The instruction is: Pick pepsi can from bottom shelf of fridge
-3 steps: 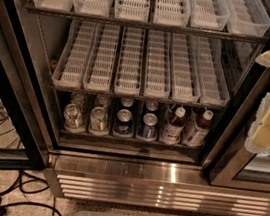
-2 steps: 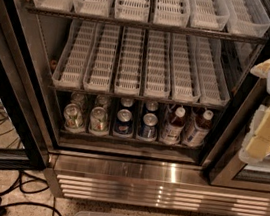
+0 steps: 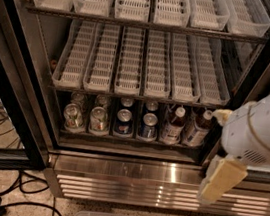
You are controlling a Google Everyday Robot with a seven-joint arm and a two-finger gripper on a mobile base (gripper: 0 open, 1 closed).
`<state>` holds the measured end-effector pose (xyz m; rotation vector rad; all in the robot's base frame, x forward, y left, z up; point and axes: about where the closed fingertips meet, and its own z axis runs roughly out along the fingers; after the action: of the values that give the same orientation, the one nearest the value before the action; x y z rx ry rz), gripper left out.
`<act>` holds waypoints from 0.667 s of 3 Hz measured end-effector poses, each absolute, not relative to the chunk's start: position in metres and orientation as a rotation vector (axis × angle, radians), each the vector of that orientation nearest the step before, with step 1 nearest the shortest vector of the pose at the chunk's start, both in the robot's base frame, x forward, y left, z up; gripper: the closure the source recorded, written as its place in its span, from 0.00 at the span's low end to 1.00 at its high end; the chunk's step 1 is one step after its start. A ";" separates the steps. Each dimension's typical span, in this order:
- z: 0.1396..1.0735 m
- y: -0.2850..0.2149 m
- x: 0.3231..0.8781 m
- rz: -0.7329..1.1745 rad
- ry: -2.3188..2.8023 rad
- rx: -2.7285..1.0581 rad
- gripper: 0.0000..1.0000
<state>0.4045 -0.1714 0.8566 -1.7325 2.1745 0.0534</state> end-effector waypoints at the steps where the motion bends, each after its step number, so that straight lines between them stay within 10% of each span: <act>1: 0.796 -0.148 0.402 0.104 2.090 -1.772 0.00; 2: 0.757 -0.129 0.421 0.101 1.997 -1.751 0.00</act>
Offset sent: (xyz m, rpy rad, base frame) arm 0.0253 0.0626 -0.1531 0.1532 -0.1069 0.1394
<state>0.4206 -0.1290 0.7568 -1.7506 1.9970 0.1010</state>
